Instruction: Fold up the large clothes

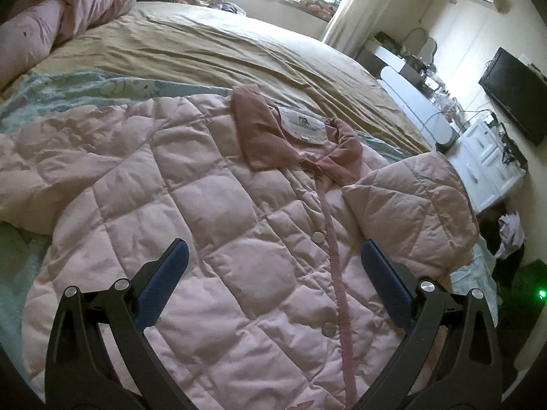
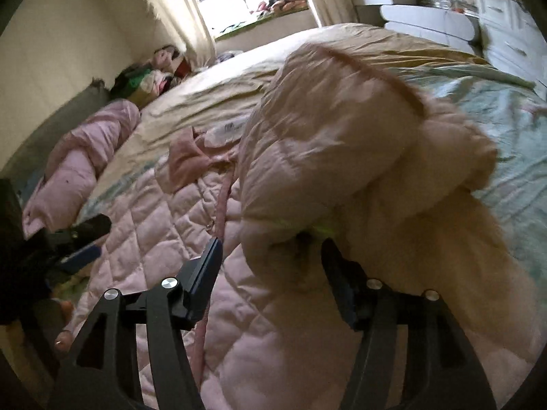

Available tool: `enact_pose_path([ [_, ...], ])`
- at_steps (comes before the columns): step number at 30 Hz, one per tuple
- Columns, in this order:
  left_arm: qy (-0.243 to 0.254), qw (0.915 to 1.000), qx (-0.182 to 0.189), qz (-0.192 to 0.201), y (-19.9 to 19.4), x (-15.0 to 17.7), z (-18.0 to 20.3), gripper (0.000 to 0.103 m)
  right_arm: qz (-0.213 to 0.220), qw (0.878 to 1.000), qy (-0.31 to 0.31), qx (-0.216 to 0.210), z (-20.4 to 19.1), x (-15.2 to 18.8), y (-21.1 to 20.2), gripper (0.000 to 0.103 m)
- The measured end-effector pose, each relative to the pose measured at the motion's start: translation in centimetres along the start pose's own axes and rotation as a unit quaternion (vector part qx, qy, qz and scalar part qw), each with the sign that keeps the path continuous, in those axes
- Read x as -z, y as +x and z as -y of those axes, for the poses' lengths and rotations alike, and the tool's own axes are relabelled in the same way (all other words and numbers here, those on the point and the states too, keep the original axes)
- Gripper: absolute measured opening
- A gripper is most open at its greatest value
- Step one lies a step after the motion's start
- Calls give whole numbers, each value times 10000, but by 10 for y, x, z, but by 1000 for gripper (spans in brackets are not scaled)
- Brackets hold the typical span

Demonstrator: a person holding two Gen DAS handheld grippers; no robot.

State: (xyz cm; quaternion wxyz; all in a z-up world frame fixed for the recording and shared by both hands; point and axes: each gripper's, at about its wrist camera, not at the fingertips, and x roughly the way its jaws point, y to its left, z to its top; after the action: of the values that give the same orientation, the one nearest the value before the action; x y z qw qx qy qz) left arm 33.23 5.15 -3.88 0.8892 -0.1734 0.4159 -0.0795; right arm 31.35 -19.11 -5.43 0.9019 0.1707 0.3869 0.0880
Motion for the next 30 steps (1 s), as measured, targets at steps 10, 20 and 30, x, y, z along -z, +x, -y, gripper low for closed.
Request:
enact_pose_path([
  [10,-590,9956,727,-37,-9,-9,-24,95,656,9903,1146,-439,23,-20,-12,21],
  [20,-1537,9678,1992,88,-8,-18,-59,95,375,9940,-920,-465,-68,-8,18,19],
  [30,-1541,9626,2227,27,5,-26,-45,95,-237,9742,-2201,-430,-114,28,35,50],
])
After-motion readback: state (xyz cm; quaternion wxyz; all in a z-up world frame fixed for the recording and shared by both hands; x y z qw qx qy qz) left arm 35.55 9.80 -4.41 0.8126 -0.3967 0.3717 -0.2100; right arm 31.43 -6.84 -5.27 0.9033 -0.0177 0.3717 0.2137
